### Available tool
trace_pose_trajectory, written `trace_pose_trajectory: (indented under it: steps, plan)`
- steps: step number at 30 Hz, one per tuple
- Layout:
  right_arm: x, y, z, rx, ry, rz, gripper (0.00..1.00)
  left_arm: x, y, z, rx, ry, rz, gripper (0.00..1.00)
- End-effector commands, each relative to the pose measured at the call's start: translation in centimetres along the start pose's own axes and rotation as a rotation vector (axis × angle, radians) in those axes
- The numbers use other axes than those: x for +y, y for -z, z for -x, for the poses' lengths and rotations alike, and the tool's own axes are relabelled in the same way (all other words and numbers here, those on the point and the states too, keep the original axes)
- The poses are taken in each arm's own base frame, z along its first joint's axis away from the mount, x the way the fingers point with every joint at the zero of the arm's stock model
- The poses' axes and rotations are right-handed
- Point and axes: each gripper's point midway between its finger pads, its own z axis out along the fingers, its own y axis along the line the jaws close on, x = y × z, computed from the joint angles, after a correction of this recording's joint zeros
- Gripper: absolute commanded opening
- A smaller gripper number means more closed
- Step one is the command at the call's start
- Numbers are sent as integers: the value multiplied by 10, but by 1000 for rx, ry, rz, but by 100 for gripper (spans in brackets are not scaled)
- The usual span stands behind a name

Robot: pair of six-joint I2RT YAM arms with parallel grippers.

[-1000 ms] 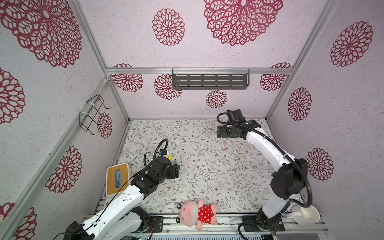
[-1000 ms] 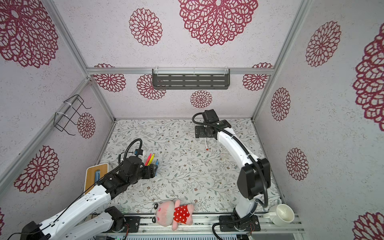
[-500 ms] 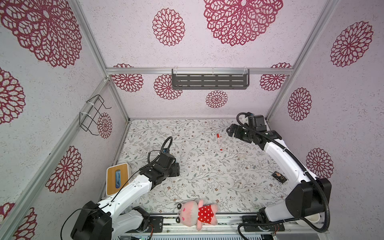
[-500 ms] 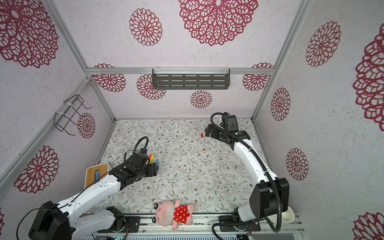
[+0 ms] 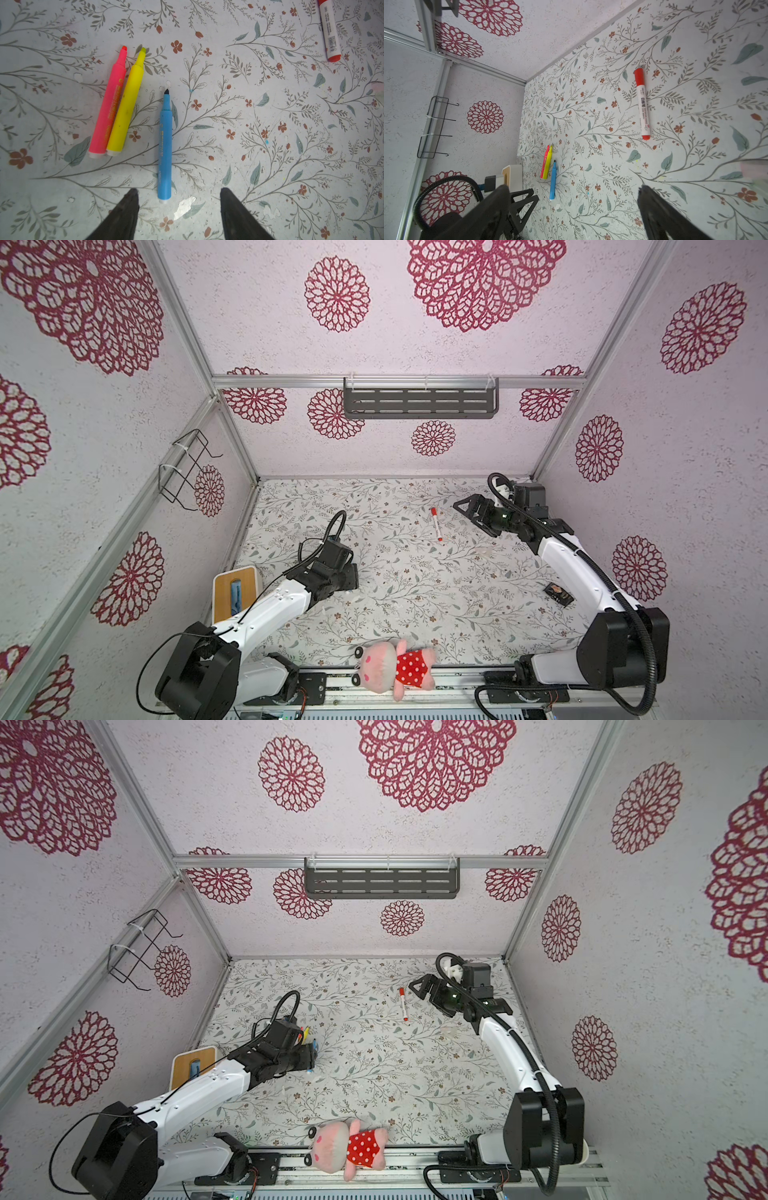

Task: Insert the pens into the pen caps

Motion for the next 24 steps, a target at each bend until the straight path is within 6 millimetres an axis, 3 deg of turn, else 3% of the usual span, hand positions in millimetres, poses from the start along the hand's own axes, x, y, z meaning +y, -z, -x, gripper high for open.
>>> trace_pose_trajectory:
  steps: [1,9,12,16,24]
  plan:
    - [15,20,12,-79,62,5,99,-9,-8,11,-4,8,-31,62]
    - [-7,17,9,-93,-49,-52,99,-10,-24,7,45,0,-13,57]
    - [-7,15,8,-108,-48,-27,99,-10,-28,4,57,3,-10,57]
    - [-17,30,9,-176,2,-111,99,-9,-34,1,77,0,1,57]
    - [-5,34,3,-116,71,-90,99,-5,-48,-6,119,-2,32,53]
